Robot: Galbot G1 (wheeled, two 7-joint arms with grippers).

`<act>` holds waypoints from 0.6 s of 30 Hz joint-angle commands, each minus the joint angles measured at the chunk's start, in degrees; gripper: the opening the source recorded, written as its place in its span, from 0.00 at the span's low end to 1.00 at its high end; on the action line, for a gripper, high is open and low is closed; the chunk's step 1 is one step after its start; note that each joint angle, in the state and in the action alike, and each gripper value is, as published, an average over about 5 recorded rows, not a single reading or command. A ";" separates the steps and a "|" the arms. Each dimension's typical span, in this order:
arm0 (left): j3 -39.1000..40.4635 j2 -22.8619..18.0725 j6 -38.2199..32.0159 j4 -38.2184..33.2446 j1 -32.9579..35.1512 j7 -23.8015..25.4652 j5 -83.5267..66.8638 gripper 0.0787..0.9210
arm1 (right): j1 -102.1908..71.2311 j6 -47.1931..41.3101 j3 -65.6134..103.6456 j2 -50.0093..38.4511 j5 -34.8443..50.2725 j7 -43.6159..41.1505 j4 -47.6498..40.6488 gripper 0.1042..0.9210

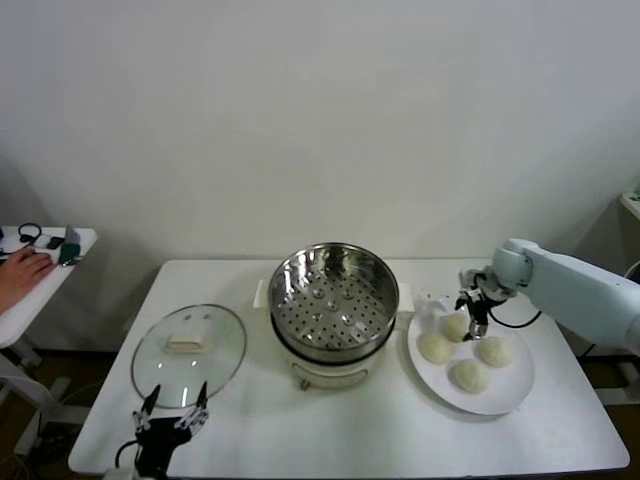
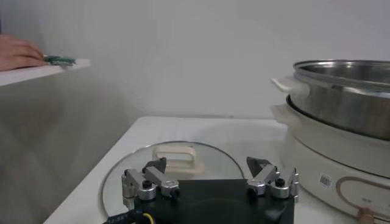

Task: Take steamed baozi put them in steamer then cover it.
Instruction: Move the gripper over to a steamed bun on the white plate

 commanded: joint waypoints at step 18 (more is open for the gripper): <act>0.30 -0.01 0.38 0.45 -0.89 -0.34 0.14 0.88 | 10.43 2.68 -7.13 -1.25 3.02 -2.47 5.01 0.74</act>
